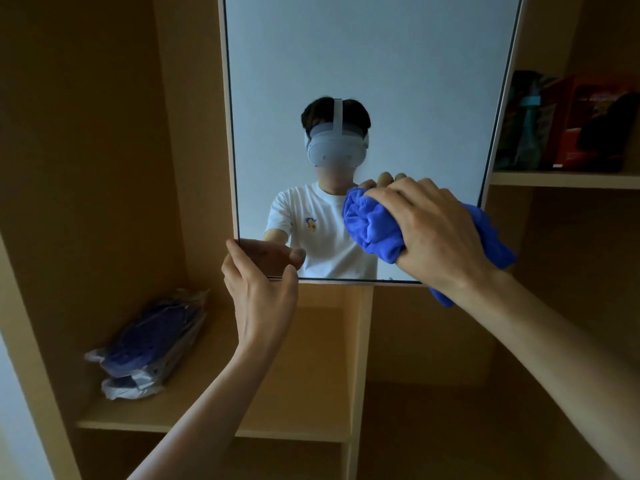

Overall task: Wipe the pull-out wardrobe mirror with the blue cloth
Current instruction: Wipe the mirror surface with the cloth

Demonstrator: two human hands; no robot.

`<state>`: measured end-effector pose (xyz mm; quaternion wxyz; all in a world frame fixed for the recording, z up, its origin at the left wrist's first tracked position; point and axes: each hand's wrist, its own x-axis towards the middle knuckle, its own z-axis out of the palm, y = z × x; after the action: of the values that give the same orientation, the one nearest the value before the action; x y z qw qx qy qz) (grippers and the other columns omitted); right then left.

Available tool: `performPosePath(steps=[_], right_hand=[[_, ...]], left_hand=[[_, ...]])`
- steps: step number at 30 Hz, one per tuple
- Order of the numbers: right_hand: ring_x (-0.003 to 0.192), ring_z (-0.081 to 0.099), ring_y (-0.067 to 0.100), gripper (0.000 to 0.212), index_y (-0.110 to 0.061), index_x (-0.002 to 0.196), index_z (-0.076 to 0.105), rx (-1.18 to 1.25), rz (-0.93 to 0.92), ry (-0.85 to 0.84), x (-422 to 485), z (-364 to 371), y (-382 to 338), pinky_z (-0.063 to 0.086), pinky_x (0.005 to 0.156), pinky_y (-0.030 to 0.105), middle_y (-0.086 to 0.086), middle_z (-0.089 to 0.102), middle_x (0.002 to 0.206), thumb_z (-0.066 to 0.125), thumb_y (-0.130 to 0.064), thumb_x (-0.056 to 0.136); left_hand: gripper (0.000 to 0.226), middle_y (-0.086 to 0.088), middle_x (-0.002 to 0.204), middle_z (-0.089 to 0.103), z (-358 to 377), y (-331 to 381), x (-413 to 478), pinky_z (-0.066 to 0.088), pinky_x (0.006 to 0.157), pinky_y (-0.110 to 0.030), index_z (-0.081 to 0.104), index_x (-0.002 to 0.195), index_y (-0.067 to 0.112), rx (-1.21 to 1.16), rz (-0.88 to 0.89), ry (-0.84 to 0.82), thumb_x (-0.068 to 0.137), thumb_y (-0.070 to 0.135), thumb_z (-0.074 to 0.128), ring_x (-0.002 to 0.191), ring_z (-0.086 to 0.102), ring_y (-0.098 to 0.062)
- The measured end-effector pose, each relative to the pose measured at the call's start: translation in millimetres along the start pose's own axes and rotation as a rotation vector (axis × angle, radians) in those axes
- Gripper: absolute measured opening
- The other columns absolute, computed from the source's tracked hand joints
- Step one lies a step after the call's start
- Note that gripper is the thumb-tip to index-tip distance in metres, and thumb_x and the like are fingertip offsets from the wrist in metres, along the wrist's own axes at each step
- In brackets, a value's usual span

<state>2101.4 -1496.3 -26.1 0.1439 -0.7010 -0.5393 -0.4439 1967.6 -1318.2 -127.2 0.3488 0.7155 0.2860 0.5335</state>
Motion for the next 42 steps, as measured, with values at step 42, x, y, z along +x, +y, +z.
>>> performPosePath(steps=[42], right_hand=[[0.099, 0.059, 0.023, 0.05, -0.016, 0.129, 0.062, -0.005, 0.06, -0.043, -89.2, 17.4, 30.1, 0.05, 0.087, 0.044, 0.001, 0.063, 0.119, 0.076, -0.019, 0.08]], left_hand=[[0.094, -0.012, 0.165, 0.011, 10.4, -4.5, -7.2, 0.025, 0.118, -0.046, -0.003, 0.161, 0.012, 0.08, 0.013, 0.06, 0.094, 0.025, 0.062, 0.151, 0.01, -0.029]])
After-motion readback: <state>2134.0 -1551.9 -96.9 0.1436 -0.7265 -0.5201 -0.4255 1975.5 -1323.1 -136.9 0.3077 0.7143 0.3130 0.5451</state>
